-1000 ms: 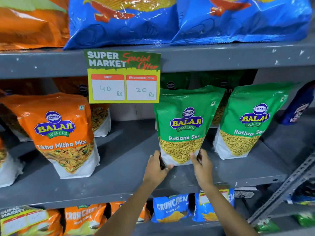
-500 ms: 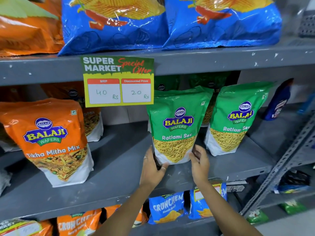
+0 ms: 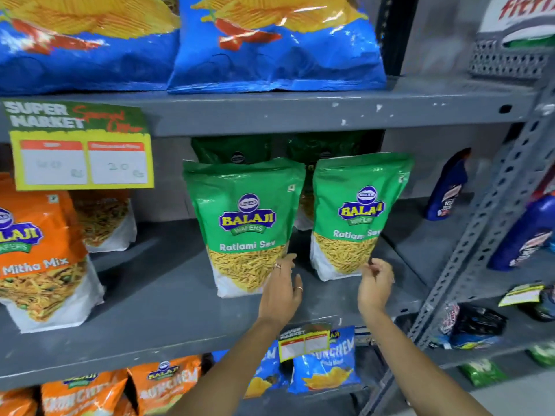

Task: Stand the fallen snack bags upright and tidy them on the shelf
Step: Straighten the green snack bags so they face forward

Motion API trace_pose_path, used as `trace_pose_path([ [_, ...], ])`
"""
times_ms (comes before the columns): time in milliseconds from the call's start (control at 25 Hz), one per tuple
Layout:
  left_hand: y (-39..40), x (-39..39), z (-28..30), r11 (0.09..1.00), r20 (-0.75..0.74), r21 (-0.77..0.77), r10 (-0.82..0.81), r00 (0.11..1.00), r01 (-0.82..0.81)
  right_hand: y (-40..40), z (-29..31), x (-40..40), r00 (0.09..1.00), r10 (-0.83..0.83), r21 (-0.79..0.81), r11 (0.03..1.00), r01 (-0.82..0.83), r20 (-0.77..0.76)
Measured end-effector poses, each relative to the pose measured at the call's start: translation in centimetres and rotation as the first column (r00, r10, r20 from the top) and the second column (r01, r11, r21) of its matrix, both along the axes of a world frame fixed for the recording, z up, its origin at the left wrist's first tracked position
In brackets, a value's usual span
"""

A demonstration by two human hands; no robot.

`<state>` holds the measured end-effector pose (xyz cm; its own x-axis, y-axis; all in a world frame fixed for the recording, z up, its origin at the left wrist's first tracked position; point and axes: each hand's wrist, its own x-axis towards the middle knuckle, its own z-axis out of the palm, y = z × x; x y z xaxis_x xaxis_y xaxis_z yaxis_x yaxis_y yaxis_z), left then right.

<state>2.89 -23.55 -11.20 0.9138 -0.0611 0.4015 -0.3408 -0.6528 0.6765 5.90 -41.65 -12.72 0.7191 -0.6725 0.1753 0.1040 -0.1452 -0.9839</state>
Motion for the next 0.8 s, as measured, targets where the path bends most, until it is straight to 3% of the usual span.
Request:
trace_pose_path([
  [120, -2.0, 1.5, -0.5, 0.998, -0.292, -0.005, -0.057, 0.955, 0.058, -1.3, -0.4, -0.2, 0.987, 0.147, -0.099, 0.983, -0.153, -0.068],
  [200, -3.4, 2.0, -0.8, 0.994, -0.394, -0.019, -0.103, 0.913, 0.103, -2.2, -0.5, 0.0, 0.957, 0.271, -0.127, 0.951, -0.283, -0.106],
  [320, -4.9, 2.3, -1.2, 0.997, -0.415, 0.040, -0.045, 0.909, 0.068, -3.2, -1.0, 0.8, 0.911, 0.378, -0.093, 0.914, -0.396, -0.161],
  [520, -5.2, 2.1, -1.2, 0.982, -0.399, 0.188, 0.047, 0.916, 0.032, -3.2, -0.8, 0.6, 0.926, 0.341, -0.048, 0.935, -0.353, -0.163],
  [800, -4.9, 2.8, -1.9, 0.990, -0.427, 0.130, 0.005, 0.904, 0.055, -3.0, -0.8, 0.1, 0.953, 0.283, -0.075, 0.954, -0.291, -0.109],
])
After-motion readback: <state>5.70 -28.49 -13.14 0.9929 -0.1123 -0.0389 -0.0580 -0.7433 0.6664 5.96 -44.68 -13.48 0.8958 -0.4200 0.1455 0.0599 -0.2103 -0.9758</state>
